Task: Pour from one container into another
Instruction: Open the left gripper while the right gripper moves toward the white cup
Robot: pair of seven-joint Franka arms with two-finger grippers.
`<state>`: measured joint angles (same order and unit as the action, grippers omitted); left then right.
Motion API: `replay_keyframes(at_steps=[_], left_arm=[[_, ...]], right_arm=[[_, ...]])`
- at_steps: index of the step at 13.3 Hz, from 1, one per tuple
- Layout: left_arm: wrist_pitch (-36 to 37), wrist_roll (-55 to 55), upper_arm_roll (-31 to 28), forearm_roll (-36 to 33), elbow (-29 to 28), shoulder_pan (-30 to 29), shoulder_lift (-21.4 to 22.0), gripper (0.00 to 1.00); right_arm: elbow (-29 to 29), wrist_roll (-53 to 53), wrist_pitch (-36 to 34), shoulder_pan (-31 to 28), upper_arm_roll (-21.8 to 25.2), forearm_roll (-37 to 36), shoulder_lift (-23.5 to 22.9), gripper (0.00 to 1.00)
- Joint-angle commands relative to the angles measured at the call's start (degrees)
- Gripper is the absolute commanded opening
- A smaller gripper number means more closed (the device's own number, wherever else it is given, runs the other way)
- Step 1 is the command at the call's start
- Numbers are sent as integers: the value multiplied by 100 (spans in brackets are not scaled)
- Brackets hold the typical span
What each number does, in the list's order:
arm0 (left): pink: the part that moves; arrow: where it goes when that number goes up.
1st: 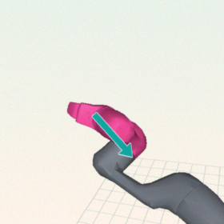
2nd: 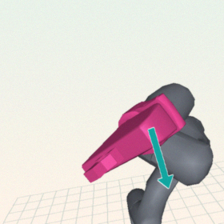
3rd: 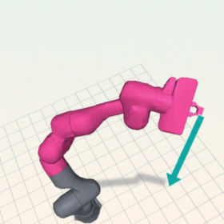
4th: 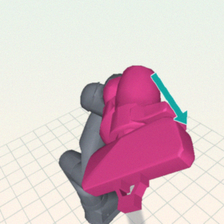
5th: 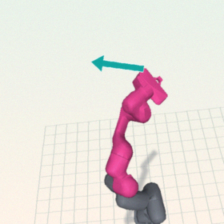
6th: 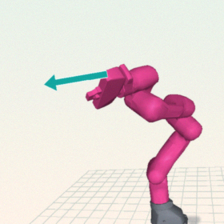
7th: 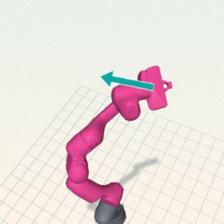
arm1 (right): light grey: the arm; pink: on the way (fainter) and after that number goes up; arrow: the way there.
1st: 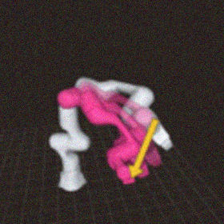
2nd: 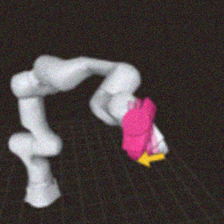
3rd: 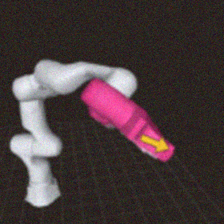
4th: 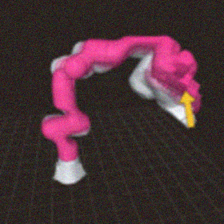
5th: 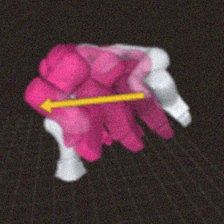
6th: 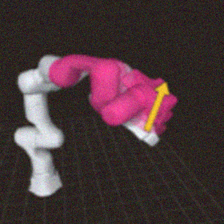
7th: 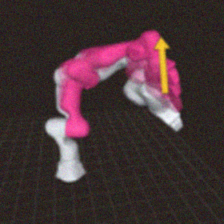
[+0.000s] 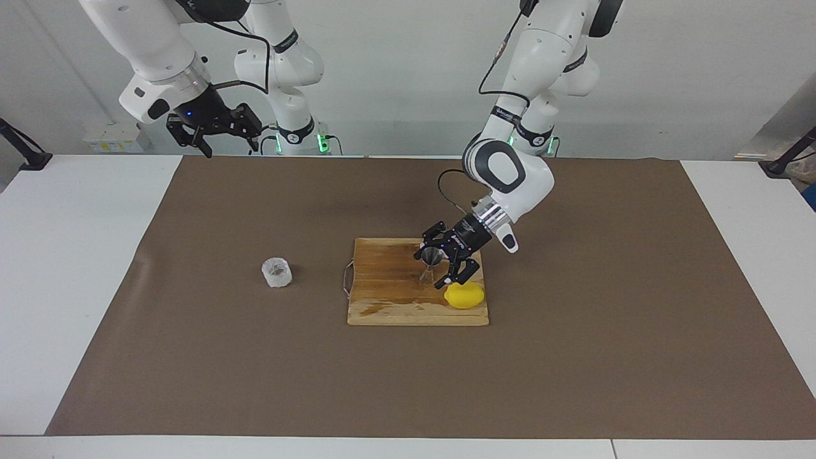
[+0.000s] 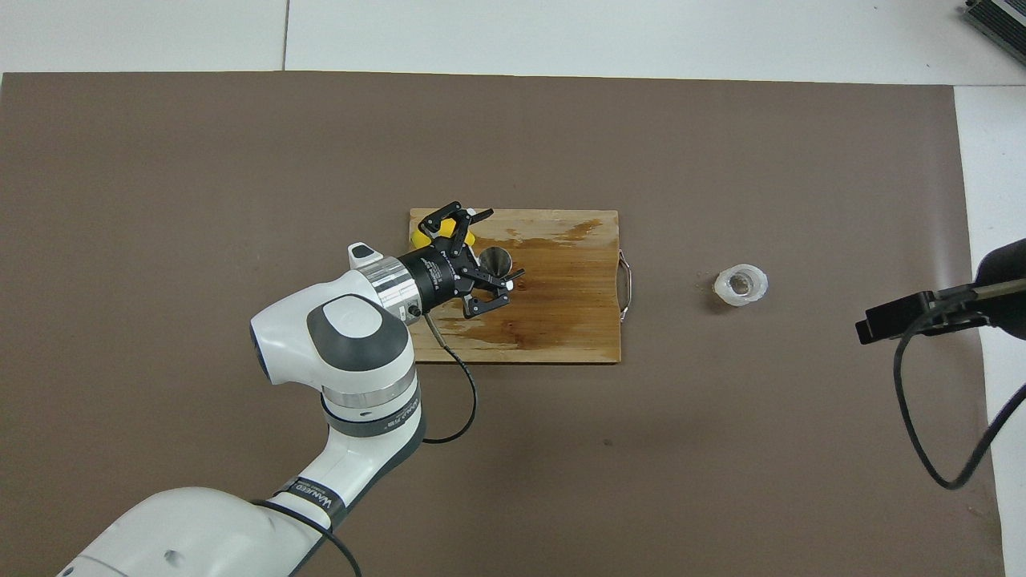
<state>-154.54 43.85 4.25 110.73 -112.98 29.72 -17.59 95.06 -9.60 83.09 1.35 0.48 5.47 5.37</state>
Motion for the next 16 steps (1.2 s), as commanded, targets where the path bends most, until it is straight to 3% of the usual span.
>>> replay_keyframes(at_steps=[1, 4, 6, 9, 13, 16], left_arm=[[-112, -26, 41, -25, -435, -10, 527, 100], [-217, -26, 32, -25, -339, 34, 660, 100], [-217, -35, 23, -104, -190, 8, 669, 100], [-253, -43, 23, -1173, 179, -36, 625, 100], [-244, -70, 6, -2447, 390, -177, 643, 100], [-252, -78, -29, -3554, 557, -203, 590, 100]], right_arm=[[529, -1651, 933, -56, -22, 129, 166, 100], [1057, -3956, 2016, -117, -13, 138, 210, 100], [1102, -5309, 2150, -327, 4, 600, 27, 100], [1093, -7147, 2316, -837, 4, 1524, -509, 100], [1093, -8845, 2291, -1338, 4, 2702, -1194, 100], [1093, -9462, 2230, -1461, -4, 3098, -1528, 100]])
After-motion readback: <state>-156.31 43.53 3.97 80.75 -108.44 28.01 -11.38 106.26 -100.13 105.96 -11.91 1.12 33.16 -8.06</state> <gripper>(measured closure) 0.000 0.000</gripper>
